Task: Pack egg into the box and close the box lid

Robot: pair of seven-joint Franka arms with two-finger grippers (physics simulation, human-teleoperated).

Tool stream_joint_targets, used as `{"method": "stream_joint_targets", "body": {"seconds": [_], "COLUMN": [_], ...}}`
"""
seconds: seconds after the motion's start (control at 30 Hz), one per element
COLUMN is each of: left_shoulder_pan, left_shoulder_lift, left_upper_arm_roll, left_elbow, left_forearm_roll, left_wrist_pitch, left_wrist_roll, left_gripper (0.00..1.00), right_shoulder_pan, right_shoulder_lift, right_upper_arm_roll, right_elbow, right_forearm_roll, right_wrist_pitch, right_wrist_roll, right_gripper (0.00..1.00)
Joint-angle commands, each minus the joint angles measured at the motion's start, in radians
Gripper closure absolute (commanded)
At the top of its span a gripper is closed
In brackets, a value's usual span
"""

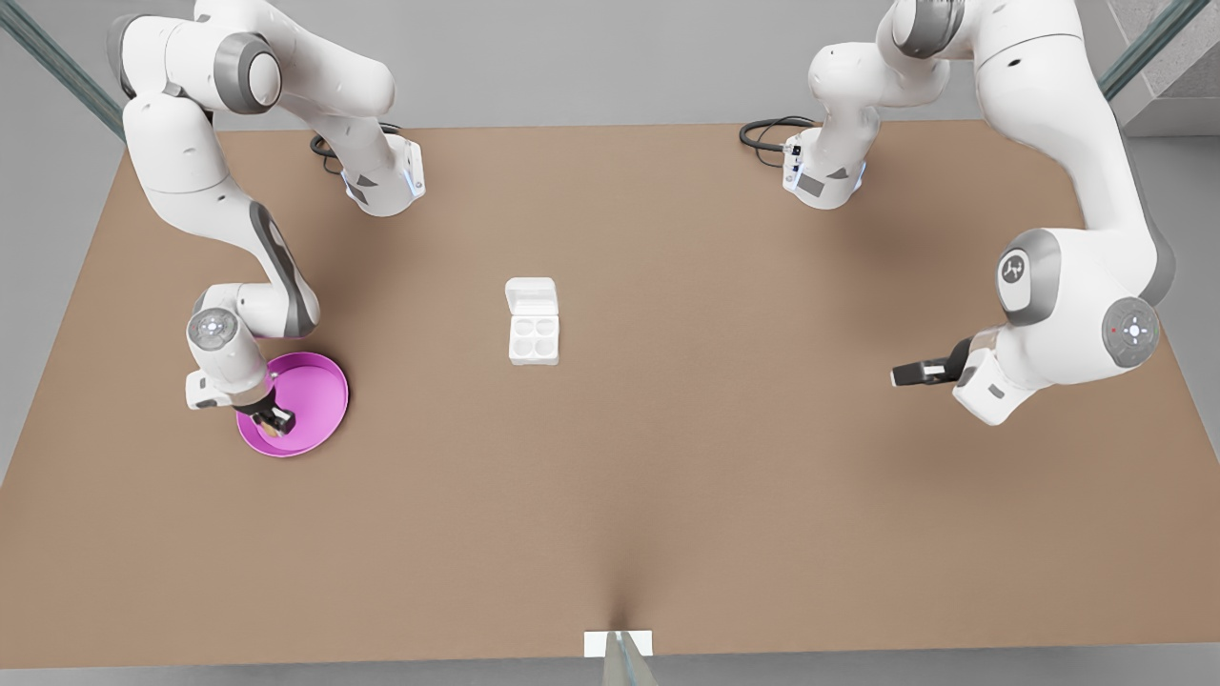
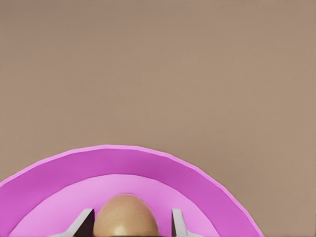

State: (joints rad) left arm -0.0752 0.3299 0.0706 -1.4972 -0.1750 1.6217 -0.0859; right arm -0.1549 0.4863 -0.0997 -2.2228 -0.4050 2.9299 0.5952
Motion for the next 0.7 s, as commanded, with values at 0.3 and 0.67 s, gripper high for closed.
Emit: {"method": "stream_joint_targets", "body": {"seconds": [0.3, 0.67], "left_shoulder_pan": [0.000, 0.000], "left_shoulder_lift": [0.001, 0.005], "left_upper_arm_roll": [0.000, 0.000], "left_elbow": [0.000, 0.000], "left_forearm_roll": [0.000, 0.000], "left_wrist_pitch": [0.007, 0.007], "left_wrist_roll": [0.002, 0.000], "left_gripper": [0.00, 0.00], "right_shoulder_pan": [-0.002, -0.002], "right_shoulder_lift": [-0.009, -0.017], "right_upper_arm_roll": [0.003, 0.005], "right_elbow": [-0.021, -0.032], "right_forearm_roll": [0.002, 0.005], "right_wrist_pitch": [-0.008, -0.003], "right_wrist_roll": [0.011, 0.017], "right_gripper": [0.38, 0.42]}}
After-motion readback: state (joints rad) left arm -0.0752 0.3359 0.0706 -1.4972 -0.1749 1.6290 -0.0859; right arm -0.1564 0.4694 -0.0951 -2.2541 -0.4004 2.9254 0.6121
